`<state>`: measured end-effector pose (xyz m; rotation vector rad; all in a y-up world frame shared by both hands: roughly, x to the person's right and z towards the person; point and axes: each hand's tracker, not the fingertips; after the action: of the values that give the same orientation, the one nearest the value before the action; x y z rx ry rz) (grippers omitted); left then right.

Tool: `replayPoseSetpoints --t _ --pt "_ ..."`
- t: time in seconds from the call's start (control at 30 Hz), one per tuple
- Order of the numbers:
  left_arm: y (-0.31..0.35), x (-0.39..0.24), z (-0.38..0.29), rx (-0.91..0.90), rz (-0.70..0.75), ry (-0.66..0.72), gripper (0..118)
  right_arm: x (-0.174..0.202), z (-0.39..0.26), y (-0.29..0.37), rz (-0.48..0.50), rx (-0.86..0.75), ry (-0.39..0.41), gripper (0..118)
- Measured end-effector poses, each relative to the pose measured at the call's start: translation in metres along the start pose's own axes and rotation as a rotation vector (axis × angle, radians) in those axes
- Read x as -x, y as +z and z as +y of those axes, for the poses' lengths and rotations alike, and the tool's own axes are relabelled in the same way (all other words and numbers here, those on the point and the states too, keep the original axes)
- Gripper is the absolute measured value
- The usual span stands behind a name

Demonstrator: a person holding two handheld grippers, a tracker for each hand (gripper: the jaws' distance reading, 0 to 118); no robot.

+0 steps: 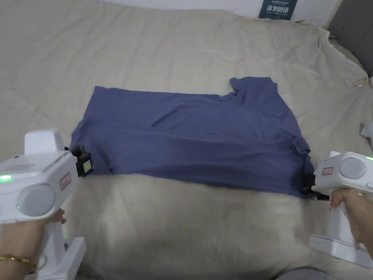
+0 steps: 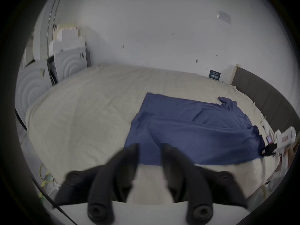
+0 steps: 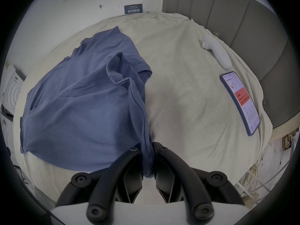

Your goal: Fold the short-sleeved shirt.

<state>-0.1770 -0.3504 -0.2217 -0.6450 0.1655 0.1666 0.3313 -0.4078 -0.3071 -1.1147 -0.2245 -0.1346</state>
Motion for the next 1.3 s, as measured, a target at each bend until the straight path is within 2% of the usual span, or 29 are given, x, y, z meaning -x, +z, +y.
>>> replayPoseSetpoints --t 0.03,0.1,0.13,0.17,0.33,0.5,0.57,0.67,0.73,0.77,0.8,0.83,0.93,1.07,1.17,1.3 --pt "-0.007 0.003 0.008 0.034 -0.016 0.028 63 -0.001 0.001 0.000 0.000 0.000 0.001 10" --pt "-0.022 0.008 0.024 0.112 -0.015 0.050 94 0.000 0.000 0.003 -0.003 -0.004 0.022 9" --pt "-0.029 0.011 0.033 0.137 -0.009 0.052 101 0.000 0.001 0.004 -0.002 -0.008 0.029 9" --pt "-0.036 0.013 0.040 0.160 0.001 0.045 104 0.000 0.002 0.005 0.000 -0.010 0.032 9" --pt "-0.075 0.026 0.071 0.323 0.073 -0.004 104 0.000 0.010 0.016 0.010 -0.025 0.051 9" --pt "-0.113 0.028 0.055 0.480 0.160 -0.148 103 0.001 0.017 0.020 0.007 -0.039 0.065 9" --pt "-0.119 0.024 0.043 0.531 0.196 -0.201 90 0.004 0.017 0.021 0.000 -0.037 0.078 9" --pt "-0.125 0.024 0.031 0.566 0.189 -0.171 77 0.005 0.016 0.019 -0.005 -0.032 0.082 9" --pt "-0.116 0.022 0.033 0.540 0.131 -0.057 53 0.005 0.014 0.016 -0.008 -0.025 0.082 9" --pt "-0.113 0.019 0.034 0.546 0.119 -0.065 41 0.004 0.013 0.014 -0.011 -0.022 0.079 9" --pt "-0.111 0.016 0.033 0.533 0.089 -0.075 17 0.005 0.013 0.013 -0.012 -0.019 0.076 9" --pt "-0.113 0.017 0.034 0.524 0.081 -0.088 0 0.004 0.012 0.012 -0.010 -0.015 0.071 9" --pt "-0.109 0.015 0.036 0.535 0.098 -0.155 0 0.000 0.011 0.014 -0.001 -0.007 0.054 9" --pt "-0.087 0.032 0.055 0.472 0.095 -0.139 0 -0.013 0.015 0.031 0.044 -0.012 0.045 9" --pt "-0.070 0.052 0.073 0.442 0.042 -0.099 0 -0.025 0.020 0.050 0.107 -0.028 0.009 9" --pt "-0.040 0.074 0.074 0.399 0.024 -0.093 0 -0.037 0.012 0.079 0.144 -0.048 0.032 9"
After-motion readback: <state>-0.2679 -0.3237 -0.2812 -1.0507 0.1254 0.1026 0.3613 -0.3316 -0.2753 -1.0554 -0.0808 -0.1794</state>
